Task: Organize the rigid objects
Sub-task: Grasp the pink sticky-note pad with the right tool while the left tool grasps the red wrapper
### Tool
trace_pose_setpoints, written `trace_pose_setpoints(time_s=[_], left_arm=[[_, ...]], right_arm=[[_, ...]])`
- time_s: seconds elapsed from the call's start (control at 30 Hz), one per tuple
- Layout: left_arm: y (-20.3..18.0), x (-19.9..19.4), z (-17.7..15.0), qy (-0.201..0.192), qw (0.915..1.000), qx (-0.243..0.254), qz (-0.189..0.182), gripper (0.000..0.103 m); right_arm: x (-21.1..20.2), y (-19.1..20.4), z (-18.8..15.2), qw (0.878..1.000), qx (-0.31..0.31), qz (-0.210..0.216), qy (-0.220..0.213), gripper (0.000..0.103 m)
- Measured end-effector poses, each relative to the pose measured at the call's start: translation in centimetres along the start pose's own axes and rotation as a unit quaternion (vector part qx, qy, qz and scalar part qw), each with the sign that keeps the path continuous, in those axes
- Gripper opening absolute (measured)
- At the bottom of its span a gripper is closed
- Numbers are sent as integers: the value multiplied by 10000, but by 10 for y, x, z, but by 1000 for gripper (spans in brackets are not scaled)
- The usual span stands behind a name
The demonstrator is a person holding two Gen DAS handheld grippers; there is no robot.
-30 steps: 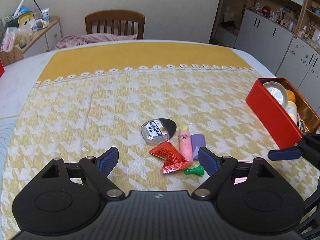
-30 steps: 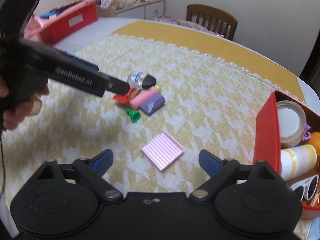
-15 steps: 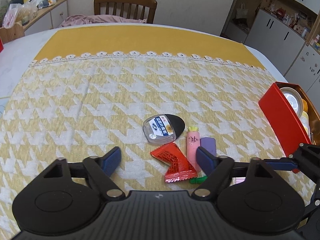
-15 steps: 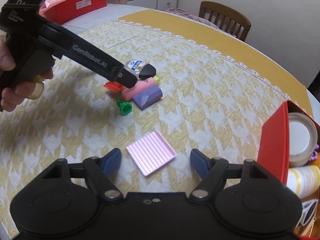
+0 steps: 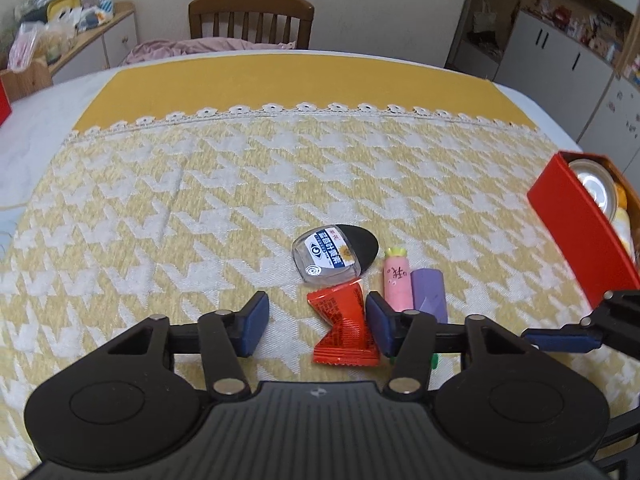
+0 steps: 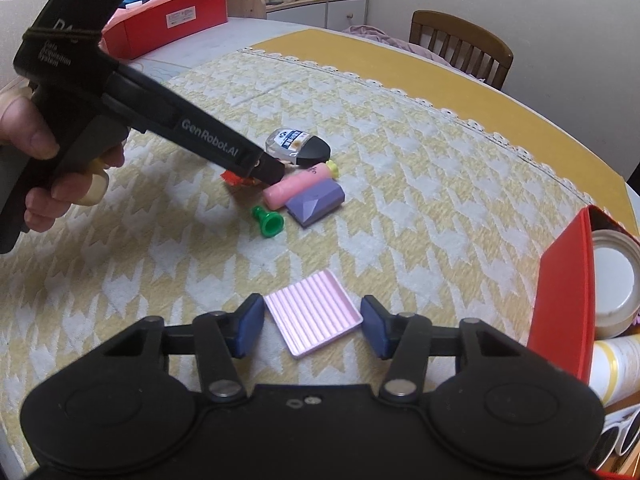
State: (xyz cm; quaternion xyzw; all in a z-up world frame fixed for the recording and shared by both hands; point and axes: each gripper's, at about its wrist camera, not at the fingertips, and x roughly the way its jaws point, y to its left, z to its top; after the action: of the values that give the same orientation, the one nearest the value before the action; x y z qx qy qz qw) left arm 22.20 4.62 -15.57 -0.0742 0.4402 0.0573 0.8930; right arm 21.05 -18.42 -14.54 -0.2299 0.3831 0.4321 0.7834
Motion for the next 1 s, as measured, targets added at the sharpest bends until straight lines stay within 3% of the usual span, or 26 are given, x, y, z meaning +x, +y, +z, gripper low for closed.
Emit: trace_pose_setpoints(time_s=[0.23, 0.57, 1.0], left_arm=[[-7, -3, -5, -102, 9994, 321, 65, 23], [0, -21, -10, -223, 9994, 238, 71, 23], [-9, -66, -8, -365, 9991, 129, -194, 23]], right_arm=[[-2, 7, 0, 9995, 248, -176, 27, 43], [-22, 5, -6, 9953, 850, -467, -50, 42], [-87, -6, -9, 9862, 1477, -575, -478, 42]])
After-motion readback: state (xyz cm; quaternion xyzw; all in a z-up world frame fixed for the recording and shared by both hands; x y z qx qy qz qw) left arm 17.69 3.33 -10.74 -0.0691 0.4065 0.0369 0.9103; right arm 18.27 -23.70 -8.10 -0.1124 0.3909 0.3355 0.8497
